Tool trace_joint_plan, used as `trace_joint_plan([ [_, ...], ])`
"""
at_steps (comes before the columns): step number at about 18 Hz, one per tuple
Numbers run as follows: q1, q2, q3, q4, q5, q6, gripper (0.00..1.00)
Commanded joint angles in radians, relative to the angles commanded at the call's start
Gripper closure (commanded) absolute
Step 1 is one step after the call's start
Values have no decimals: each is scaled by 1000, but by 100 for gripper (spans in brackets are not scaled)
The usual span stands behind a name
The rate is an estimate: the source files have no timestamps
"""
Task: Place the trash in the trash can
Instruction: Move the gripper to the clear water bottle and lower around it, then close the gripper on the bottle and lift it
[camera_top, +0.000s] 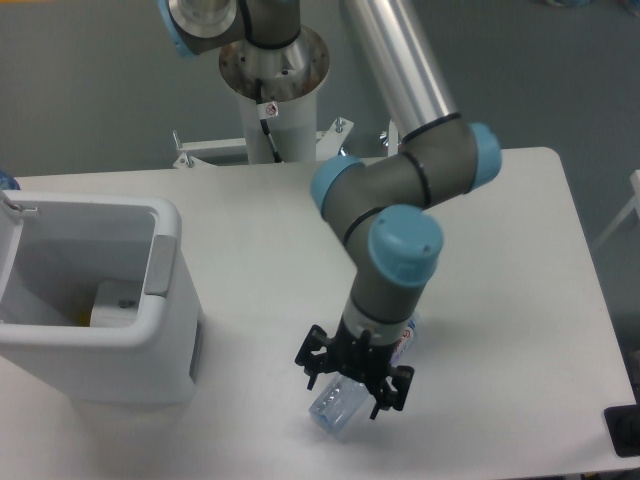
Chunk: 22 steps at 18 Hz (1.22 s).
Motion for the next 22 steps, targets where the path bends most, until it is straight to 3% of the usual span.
trace_joint_plan([
  [7, -17, -26, 8, 5, 25, -2, 0],
  [13, -54, -69, 8, 61, 127, -11, 0],
  [19, -57, -71, 8, 63, 141, -12, 0],
  [20, -57, -71, 8, 63, 141, -12, 3],
  [22, -57, -71, 9, 64, 141, -12, 20],
])
